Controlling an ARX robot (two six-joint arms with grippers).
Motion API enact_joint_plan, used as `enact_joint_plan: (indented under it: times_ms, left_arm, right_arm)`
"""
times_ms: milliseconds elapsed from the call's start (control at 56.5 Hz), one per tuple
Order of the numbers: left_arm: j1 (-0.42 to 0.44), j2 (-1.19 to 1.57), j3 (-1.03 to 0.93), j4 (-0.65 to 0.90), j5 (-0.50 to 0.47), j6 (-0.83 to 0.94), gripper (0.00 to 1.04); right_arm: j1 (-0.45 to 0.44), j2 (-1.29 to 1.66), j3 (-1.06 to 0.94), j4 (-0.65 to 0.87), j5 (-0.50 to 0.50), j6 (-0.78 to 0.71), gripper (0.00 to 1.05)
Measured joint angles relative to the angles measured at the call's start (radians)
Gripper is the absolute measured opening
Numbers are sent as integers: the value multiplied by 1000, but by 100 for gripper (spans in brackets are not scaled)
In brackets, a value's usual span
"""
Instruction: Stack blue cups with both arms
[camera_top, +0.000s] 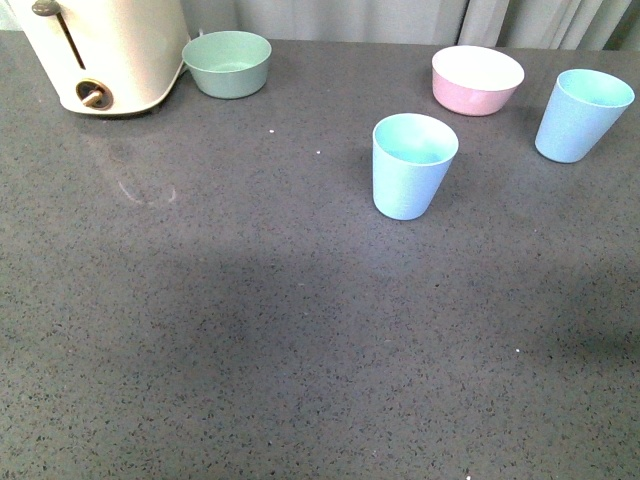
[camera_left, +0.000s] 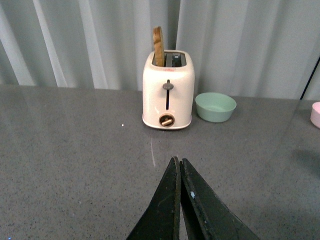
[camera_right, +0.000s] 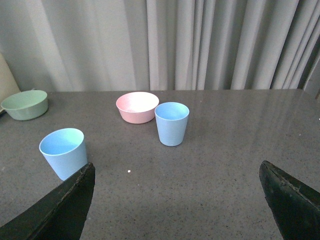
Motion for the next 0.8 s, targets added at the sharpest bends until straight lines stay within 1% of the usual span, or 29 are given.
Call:
enact_joint_plan:
  times_ms: [195, 248, 372, 407, 425, 460, 478, 496, 566, 602, 637, 708, 796]
  left_arm:
    - [0, -10, 0, -5, 0, 0, 2]
    - [0, -10, 0, -5, 0, 0, 11]
    - [0, -10, 0, -5, 0, 0, 29]
    - [0, -10, 0, -5, 0, 0, 36]
    - [0, -10, 0, -5, 0, 0, 38]
    - [0, -10, 0, -5, 0, 0, 45]
    - [0, -10, 0, -5, 0, 0, 48]
    - [0, -11, 0, -5, 0, 0, 52]
    - [0, -11, 0, -5, 0, 0, 63]
    - [0, -11, 0, -5, 0, 0, 68]
    - [0, -11, 0, -5, 0, 0, 73]
    - [0, -11, 0, -5, 0, 0, 84]
    - [0, -11, 0, -5, 0, 0, 97]
  right_arm:
    - [0, 0, 0, 0, 0, 0, 96]
    - [0, 0, 0, 0, 0, 0, 96]
    - [0, 0, 0, 0, 1, 0, 96]
    - [8, 21, 13, -43, 48, 32, 96]
    - [12, 47, 33, -97, 85, 60, 96]
    - [1, 110, 66, -164, 114, 97, 96]
    - [-30, 185, 90, -182, 111, 125, 96]
    - [-42, 210, 97, -180, 104, 128, 96]
    - [-119, 360, 139, -113, 28, 134, 96]
    - [-164, 461, 175, -40, -15, 106, 96]
    - [-190, 542, 208, 21, -45, 67, 96]
    - [-220, 710, 282, 127, -81, -18, 96]
    - [-223, 909, 382, 204, -111, -125, 96]
